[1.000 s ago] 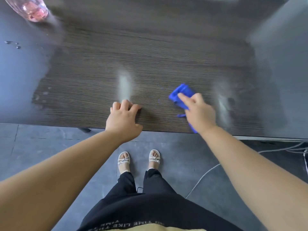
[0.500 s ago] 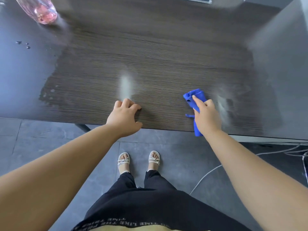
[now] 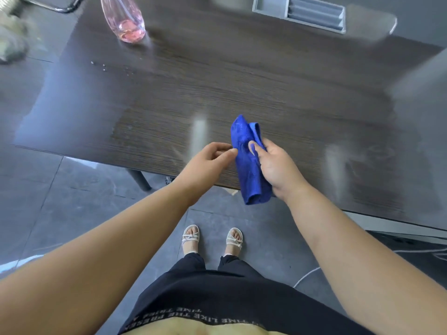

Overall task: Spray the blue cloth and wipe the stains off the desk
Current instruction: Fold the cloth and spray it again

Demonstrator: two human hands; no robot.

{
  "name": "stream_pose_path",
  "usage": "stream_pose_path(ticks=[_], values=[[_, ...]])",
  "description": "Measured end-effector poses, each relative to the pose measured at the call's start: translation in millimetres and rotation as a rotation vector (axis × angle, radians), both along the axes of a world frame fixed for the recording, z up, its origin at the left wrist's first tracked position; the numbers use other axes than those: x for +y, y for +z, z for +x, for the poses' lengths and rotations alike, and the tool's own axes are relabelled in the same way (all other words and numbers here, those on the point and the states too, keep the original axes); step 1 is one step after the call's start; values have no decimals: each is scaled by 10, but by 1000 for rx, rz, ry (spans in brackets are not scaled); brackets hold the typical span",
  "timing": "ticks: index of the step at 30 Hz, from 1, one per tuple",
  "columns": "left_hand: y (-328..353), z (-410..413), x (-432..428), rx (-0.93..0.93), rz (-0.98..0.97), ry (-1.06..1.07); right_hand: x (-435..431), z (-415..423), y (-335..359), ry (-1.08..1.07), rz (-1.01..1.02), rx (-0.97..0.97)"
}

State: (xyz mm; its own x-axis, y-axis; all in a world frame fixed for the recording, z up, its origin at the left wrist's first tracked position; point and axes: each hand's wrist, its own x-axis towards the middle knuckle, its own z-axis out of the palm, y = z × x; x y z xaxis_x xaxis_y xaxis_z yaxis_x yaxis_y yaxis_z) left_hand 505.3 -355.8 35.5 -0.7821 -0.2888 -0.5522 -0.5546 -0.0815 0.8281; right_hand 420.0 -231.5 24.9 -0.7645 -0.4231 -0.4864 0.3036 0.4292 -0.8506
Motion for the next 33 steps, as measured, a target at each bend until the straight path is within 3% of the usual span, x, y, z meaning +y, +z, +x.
stream_pose_path(ticks=[9, 17, 21, 25, 29, 33], values=[[189, 116, -513, 93, 158, 151, -785, 105, 220, 36, -146, -51], [105, 68, -866, 65, 204, 324, -1089, 12, 222, -68, -196, -110], [36, 67, -1023, 67, 229, 362, -1110, -96, 156, -207, -209, -261], [78, 59, -1153, 123, 214, 316, -1094, -152, 161, -35, -251, -511], [138, 49, -1244, 168, 253, 262, -1134, -152, 189, 37, -186, -424], [89, 67, -1418, 102, 229, 396, -1180, -219, 221, -49, -228, -353]])
